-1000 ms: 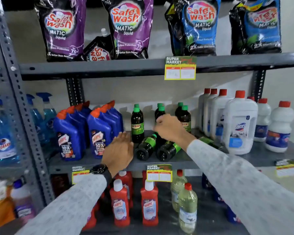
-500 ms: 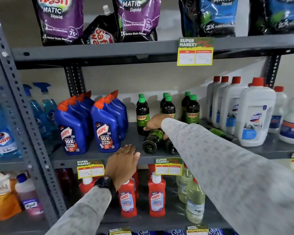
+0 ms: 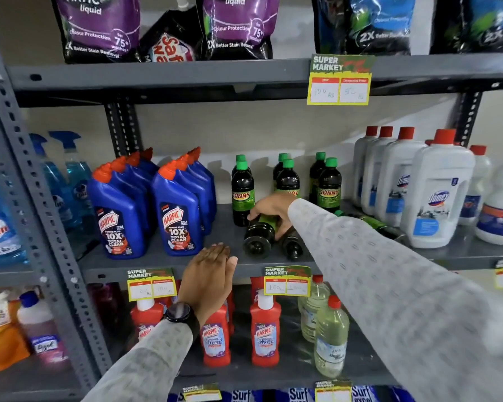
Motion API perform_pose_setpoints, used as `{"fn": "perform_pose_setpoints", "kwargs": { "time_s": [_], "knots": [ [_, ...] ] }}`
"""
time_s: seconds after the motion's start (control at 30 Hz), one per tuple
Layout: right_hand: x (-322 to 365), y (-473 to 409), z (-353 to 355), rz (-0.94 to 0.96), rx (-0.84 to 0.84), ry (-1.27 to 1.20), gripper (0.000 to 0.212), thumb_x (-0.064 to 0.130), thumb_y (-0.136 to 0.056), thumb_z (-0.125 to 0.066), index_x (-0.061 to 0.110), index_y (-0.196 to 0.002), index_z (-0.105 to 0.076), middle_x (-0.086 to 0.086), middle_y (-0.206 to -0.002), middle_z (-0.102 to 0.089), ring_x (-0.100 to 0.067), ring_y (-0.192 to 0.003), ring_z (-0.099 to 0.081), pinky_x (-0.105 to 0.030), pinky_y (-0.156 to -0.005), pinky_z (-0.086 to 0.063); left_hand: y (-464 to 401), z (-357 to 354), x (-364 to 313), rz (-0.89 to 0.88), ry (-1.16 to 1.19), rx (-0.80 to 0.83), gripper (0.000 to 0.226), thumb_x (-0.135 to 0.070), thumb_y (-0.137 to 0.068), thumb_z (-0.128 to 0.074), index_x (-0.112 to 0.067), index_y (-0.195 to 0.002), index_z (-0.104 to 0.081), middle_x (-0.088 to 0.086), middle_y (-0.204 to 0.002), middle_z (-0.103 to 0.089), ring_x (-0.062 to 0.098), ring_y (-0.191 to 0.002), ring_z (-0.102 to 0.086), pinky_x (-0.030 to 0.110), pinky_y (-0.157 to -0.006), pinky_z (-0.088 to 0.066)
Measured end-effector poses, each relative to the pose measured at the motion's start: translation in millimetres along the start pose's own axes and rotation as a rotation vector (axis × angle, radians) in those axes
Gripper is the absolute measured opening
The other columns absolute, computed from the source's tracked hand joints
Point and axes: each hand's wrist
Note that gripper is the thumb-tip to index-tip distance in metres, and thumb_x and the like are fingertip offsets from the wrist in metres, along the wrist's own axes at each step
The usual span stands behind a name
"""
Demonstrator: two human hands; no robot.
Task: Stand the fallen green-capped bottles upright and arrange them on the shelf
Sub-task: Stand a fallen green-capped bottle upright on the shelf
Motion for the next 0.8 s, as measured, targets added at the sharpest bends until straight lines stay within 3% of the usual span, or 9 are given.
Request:
{"fn": "perform_pose_setpoints", "kwargs": {
  "time_s": [0.1, 0.17, 0.27, 0.37, 0.5, 0.63, 0.8],
  "knots": [
    [1, 10, 17, 0.140, -0.129, -0.064, 0.053, 0.032, -0.080, -0.086, 0.007, -0.116, -0.056, -0.015, -0.115, -0.063, -0.038, -0.087, -0.068, -0.047, -0.063, -0.065, 0, -6, -5, 0.010, 0.017, -0.010, 0.066, -0.048, -0.104, -0.019, -0.009, -0.136, -0.061, 0.010, -0.141, -0.062, 0.022, -0.133, -0.056, 0.040, -0.115, -0.041],
    [0, 15, 24, 0.252, -0.262, -0.109, 0.064, 0.041, -0.069, -0.089, 0.009, -0.116, -0.060, -0.011, -0.110, -0.068, -0.033, -0.091, -0.070, -0.045, -0.060, -0.066, 1, -9, -7, 0.017, 0.036, -0.004, 0.067, -0.049, -0.104, -0.019, -0.009, -0.138, -0.060, 0.010, -0.143, -0.061, 0.022, -0.135, -0.054, 0.040, -0.116, -0.039],
    [-2, 20, 19, 0.401, -0.429, -0.058, 0.081, 0.050, -0.061, -0.087, 0.015, -0.126, -0.053, -0.003, -0.113, -0.068, -0.026, -0.104, -0.066, -0.038, -0.077, -0.061, -1, -9, -5, 0.033, 0.040, -0.013, 0.068, -0.050, -0.104, -0.018, -0.009, -0.139, -0.058, 0.010, -0.145, -0.059, 0.022, -0.136, -0.053, 0.039, -0.118, -0.037],
    [-10, 19, 5, 0.529, -0.523, 0.019, 0.077, 0.043, -0.067, -0.086, 0.015, -0.129, -0.049, -0.004, -0.115, -0.069, -0.026, -0.105, -0.066, -0.034, -0.083, -0.052, -6, -5, -5, 0.043, 0.027, -0.014, 0.069, -0.051, -0.103, -0.017, -0.008, -0.140, -0.057, 0.010, -0.145, -0.059, 0.022, -0.137, -0.052, 0.039, -0.118, -0.037],
    [-27, 14, -13, 0.554, -0.501, 0.072, 0.070, 0.042, -0.067, -0.089, 0.016, -0.117, -0.047, -0.004, -0.107, -0.069, -0.028, -0.099, -0.069, -0.041, -0.085, -0.057, -6, -4, -10, 0.043, 0.015, 0.013, 0.071, -0.051, -0.102, -0.013, -0.010, -0.142, -0.054, 0.009, -0.148, -0.057, 0.021, -0.139, -0.049, 0.036, -0.119, -0.033],
    [-40, 14, -22, 0.543, -0.495, 0.041, 0.078, 0.037, -0.070, -0.091, 0.015, -0.129, -0.045, -0.006, -0.114, -0.068, -0.027, -0.103, -0.066, -0.034, -0.083, -0.051, -2, -5, -12, 0.031, -0.002, 0.044, 0.069, -0.050, -0.103, -0.013, -0.010, -0.144, -0.052, 0.009, -0.150, -0.054, 0.021, -0.141, -0.047, 0.037, -0.120, -0.031],
    [-34, 11, -27, 0.532, -0.470, 0.092, 0.082, 0.042, -0.069, -0.091, 0.016, -0.129, -0.042, -0.007, -0.116, -0.066, -0.029, -0.106, -0.066, -0.035, -0.081, -0.050, 0, -3, -8, 0.043, -0.009, 0.032, 0.070, -0.051, -0.102, -0.012, -0.011, -0.145, -0.052, 0.008, -0.150, -0.054, 0.020, -0.141, -0.047, 0.036, -0.120, -0.031]
  ]
}}
Point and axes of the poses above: each hand's wrist, its own y-axis away from the middle knuckle, its own z-axis out of the back of the hand, x = y × z
